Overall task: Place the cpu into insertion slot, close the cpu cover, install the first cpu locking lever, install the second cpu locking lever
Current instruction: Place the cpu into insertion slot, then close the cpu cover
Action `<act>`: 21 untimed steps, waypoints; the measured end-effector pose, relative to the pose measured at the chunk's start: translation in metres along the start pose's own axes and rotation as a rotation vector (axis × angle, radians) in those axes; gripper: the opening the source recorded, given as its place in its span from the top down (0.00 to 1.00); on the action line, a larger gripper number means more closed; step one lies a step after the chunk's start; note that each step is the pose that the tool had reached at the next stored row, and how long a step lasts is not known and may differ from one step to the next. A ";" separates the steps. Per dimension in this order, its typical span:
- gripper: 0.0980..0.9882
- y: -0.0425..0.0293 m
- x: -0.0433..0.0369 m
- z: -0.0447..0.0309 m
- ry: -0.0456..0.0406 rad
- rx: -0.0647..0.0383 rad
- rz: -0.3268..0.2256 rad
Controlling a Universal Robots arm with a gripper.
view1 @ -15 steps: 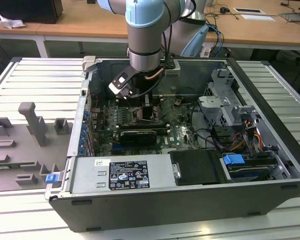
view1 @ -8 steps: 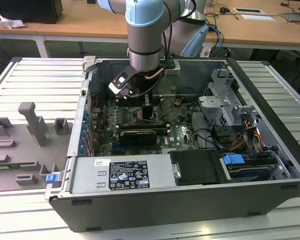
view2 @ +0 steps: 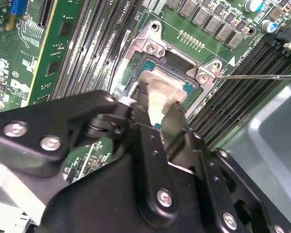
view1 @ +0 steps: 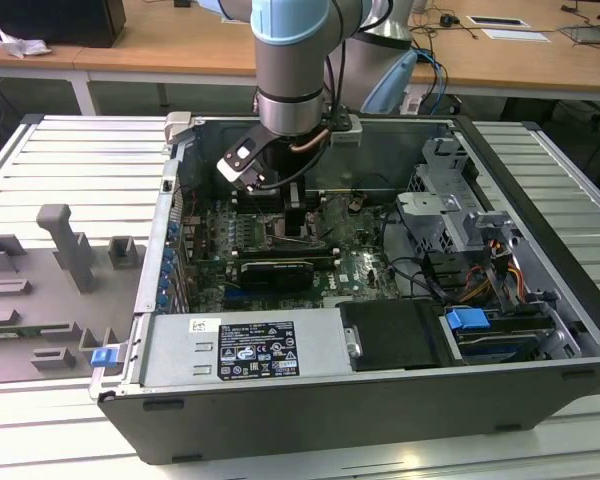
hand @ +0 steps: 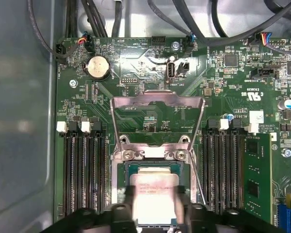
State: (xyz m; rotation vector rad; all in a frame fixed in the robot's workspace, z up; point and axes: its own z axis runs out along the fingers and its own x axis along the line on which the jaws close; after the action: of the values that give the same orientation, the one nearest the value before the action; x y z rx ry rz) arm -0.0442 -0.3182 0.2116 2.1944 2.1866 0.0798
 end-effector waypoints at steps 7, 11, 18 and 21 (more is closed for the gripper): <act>0.99 0.0003 0.0000 -0.0047 -0.0017 0.000 0.000; 0.99 0.0004 0.0000 -0.0062 -0.0017 0.000 0.000; 0.99 0.0007 0.0001 -0.0086 -0.0019 0.000 0.000; 0.99 0.0031 0.0000 -0.0086 -0.0023 0.000 0.000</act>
State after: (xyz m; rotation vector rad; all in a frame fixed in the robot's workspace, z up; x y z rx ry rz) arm -0.0417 -0.3182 0.2203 2.1934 2.1857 0.0770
